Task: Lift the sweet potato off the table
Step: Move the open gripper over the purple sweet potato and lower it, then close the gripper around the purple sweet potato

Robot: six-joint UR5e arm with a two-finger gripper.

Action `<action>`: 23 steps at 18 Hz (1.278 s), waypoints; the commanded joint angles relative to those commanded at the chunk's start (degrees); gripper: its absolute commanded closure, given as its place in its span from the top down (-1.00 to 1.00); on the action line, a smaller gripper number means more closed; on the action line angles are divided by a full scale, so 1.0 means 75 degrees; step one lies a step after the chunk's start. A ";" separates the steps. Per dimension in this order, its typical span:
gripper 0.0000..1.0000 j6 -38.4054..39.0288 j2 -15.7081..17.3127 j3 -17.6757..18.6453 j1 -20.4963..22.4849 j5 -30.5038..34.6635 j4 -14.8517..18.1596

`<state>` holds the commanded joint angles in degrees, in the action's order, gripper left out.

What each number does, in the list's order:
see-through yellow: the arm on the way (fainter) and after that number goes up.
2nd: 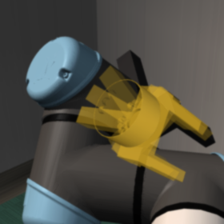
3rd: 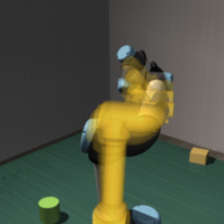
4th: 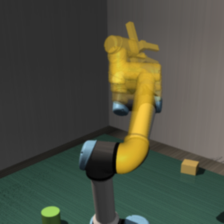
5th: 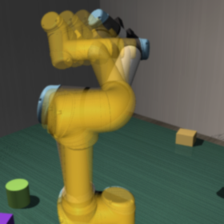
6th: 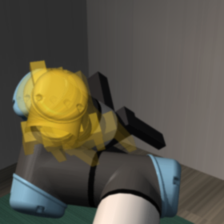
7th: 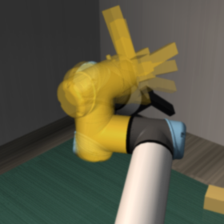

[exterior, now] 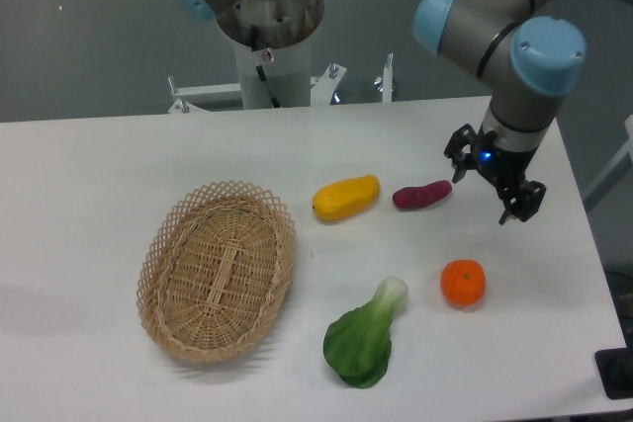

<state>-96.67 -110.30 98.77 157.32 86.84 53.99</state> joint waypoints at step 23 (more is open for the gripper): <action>1.00 -0.1806 -0.0187 0.1830 -0.0012 0.0973 -0.1409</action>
<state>-110.22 -111.71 112.50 157.24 94.13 43.42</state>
